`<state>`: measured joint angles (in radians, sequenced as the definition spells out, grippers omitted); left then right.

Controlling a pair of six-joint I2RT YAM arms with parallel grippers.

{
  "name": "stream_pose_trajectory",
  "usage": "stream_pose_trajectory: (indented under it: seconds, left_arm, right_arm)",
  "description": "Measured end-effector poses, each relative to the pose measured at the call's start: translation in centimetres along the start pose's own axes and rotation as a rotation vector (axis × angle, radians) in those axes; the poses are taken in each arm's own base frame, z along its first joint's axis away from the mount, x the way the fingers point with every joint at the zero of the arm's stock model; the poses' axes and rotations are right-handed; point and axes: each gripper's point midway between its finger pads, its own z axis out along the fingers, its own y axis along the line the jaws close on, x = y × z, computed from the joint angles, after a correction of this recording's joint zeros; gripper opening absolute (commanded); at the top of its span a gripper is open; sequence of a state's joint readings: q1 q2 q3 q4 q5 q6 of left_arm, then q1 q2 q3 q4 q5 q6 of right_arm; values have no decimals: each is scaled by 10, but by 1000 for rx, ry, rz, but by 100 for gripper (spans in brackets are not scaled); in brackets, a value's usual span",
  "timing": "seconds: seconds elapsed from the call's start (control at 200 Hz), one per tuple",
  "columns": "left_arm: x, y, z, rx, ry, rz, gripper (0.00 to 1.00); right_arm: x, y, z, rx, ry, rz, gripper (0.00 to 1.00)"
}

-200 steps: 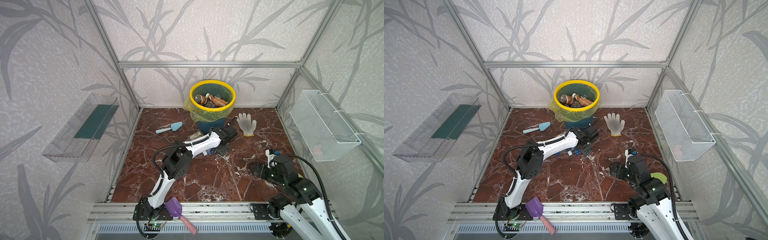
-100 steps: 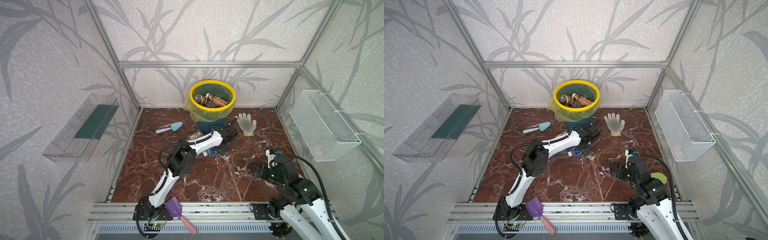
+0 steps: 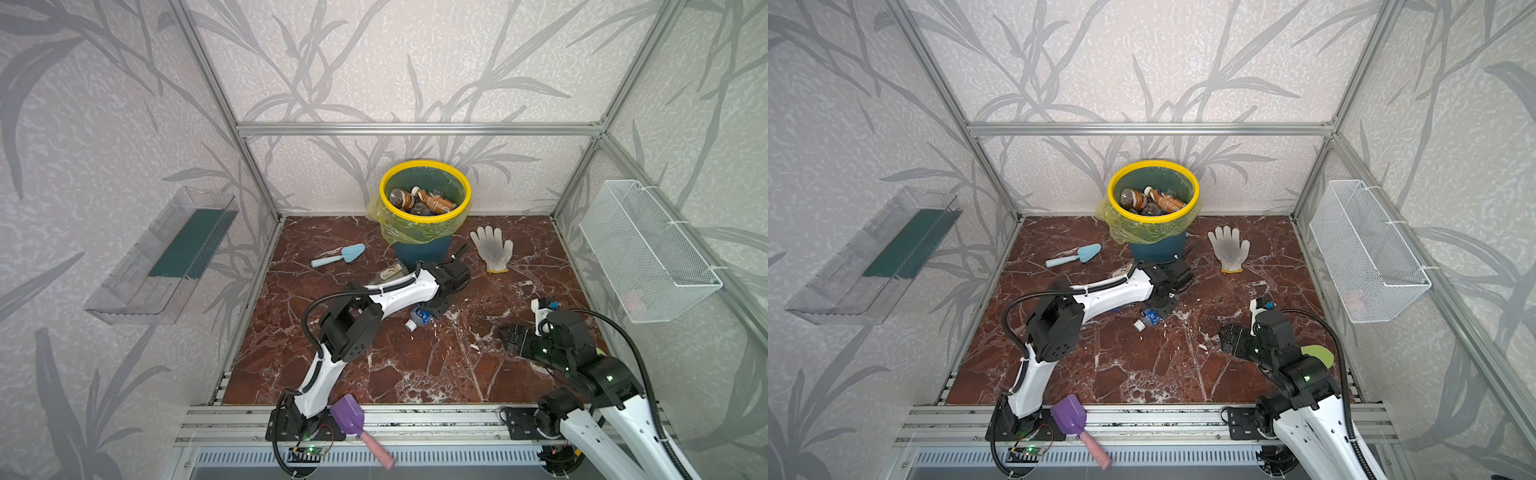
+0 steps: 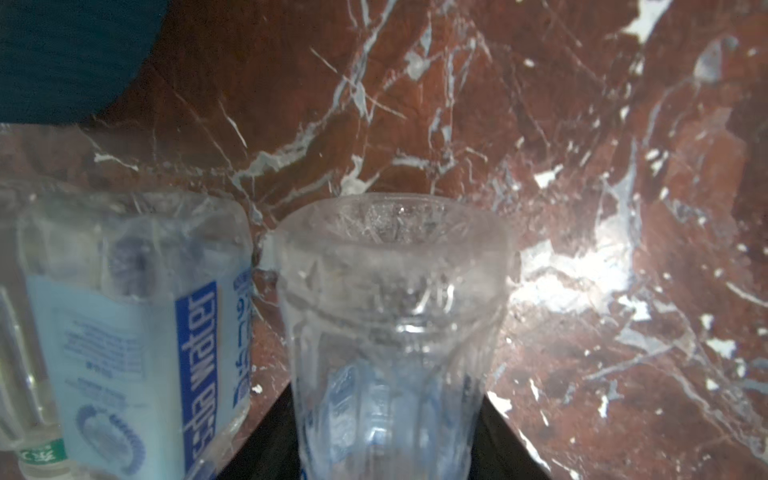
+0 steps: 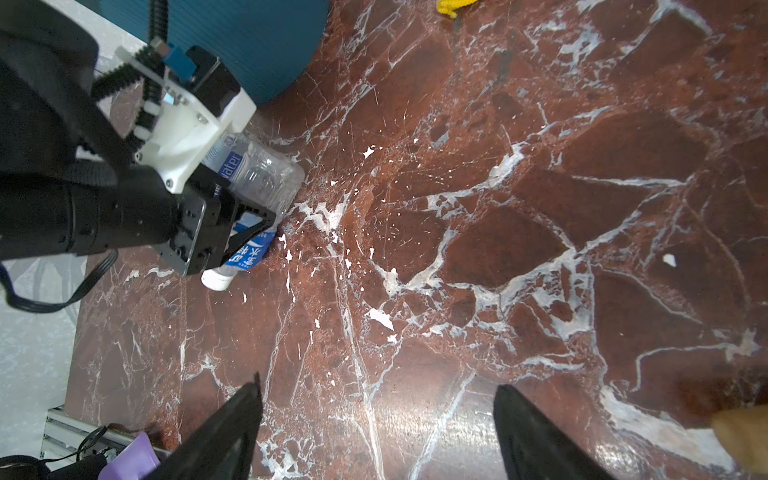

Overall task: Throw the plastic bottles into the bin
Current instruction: 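Reach the left gripper to the blue-label water bottle and close on it, then lift the blue-label bottle with the left gripper and draw it toward the front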

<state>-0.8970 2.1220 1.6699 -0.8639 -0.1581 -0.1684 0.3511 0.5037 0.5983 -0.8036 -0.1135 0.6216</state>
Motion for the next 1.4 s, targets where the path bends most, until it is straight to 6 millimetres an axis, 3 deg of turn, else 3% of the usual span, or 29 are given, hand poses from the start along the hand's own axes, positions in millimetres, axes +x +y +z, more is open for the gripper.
stream_pose_trajectory:
  seconds: [0.34,0.635,1.15,1.4]
  left_arm:
    - [69,-25,-18,77,12,-93,53]
    - [106,-28,-24,113,13,-241,59]
    - [132,-31,-28,184,-5,-497,59]
    - [142,-39,-29,189,18,-556,67]
  right_arm:
    - [-2,4,8,-15,18,6,86]
    - [-3,7,11,-27,23,10,85]
    - [-3,10,17,-35,38,41,83]
    - [-3,11,20,-39,45,45,83]
